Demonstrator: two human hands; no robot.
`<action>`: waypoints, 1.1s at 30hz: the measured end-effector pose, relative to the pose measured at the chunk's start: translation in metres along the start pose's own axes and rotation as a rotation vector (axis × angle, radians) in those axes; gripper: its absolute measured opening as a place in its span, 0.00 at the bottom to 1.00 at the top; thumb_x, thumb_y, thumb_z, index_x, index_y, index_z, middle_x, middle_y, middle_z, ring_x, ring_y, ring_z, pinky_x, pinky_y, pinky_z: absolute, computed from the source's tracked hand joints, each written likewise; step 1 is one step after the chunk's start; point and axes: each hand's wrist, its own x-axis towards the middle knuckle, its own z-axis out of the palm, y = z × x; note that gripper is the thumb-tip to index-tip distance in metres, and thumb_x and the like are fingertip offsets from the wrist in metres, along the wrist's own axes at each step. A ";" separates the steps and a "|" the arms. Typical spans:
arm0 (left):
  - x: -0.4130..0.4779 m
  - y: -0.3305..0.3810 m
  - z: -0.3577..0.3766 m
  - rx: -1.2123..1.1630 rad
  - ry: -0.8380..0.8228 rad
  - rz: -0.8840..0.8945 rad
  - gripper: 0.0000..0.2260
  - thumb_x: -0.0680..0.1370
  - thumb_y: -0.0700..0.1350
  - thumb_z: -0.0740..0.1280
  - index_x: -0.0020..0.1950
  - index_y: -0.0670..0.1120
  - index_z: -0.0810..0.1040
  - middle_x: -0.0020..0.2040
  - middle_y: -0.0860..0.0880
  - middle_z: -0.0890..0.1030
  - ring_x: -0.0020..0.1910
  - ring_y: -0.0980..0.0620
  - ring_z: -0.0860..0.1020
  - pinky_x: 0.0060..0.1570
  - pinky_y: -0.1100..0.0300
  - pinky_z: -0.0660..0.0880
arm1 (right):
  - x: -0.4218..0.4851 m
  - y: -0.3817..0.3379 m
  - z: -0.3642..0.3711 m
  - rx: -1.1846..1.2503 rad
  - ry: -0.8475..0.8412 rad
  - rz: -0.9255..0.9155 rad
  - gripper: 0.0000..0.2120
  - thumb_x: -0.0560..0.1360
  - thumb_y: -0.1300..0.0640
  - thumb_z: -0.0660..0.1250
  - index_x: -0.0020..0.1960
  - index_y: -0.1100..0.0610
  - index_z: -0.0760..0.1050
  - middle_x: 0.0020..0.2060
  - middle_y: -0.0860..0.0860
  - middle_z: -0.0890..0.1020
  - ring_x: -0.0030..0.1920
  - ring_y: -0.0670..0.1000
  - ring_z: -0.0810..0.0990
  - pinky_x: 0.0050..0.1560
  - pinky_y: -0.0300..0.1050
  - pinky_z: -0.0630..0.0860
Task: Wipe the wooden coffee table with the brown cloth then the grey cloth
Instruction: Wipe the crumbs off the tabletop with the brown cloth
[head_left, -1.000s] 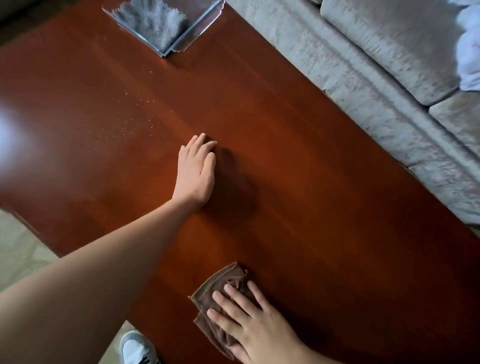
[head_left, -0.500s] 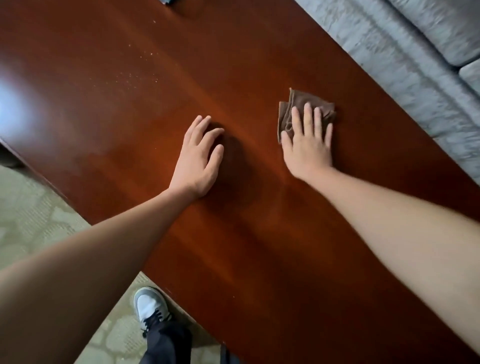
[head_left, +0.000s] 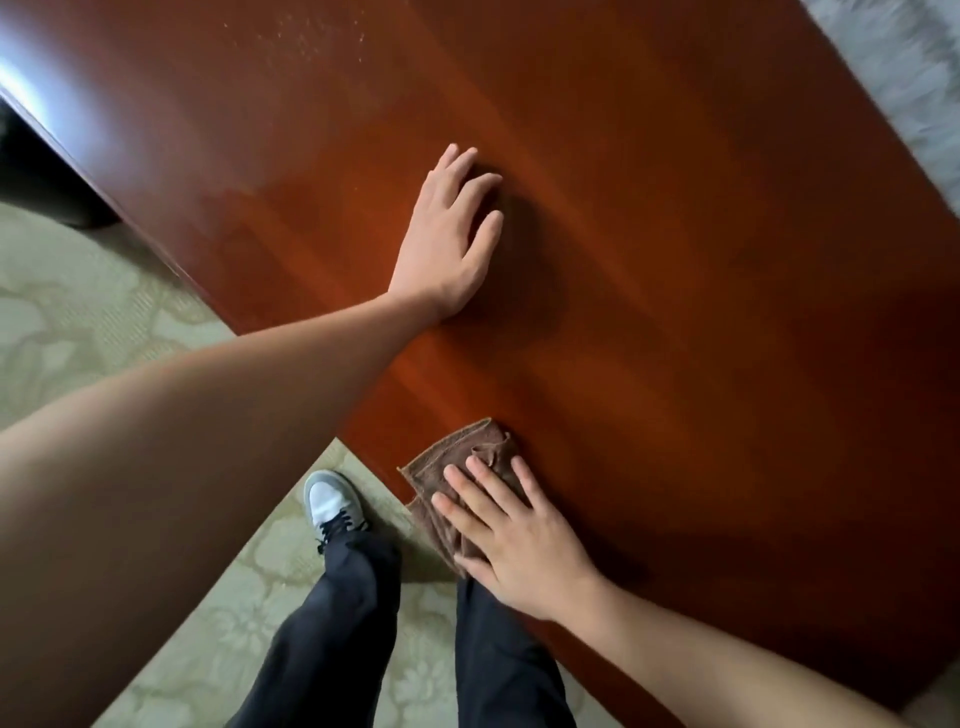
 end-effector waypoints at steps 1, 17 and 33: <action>-0.010 0.001 0.002 -0.006 -0.014 0.014 0.22 0.86 0.52 0.57 0.75 0.44 0.74 0.82 0.43 0.64 0.84 0.44 0.53 0.82 0.43 0.54 | 0.000 0.002 -0.001 0.002 0.014 -0.007 0.36 0.83 0.35 0.56 0.86 0.47 0.49 0.85 0.52 0.48 0.85 0.56 0.44 0.81 0.65 0.44; -0.111 -0.010 -0.011 -0.010 -0.151 0.060 0.21 0.86 0.54 0.57 0.76 0.46 0.73 0.83 0.45 0.62 0.85 0.49 0.48 0.82 0.50 0.51 | -0.132 -0.041 0.056 0.044 -0.047 0.459 0.38 0.83 0.32 0.54 0.85 0.51 0.52 0.84 0.57 0.54 0.84 0.61 0.48 0.77 0.72 0.57; -0.072 -0.008 -0.068 0.098 0.027 0.003 0.19 0.87 0.52 0.57 0.75 0.47 0.74 0.81 0.48 0.66 0.83 0.51 0.57 0.79 0.52 0.55 | 0.089 -0.049 -0.022 0.077 0.149 0.169 0.33 0.84 0.50 0.55 0.86 0.49 0.46 0.85 0.51 0.47 0.85 0.53 0.44 0.83 0.59 0.42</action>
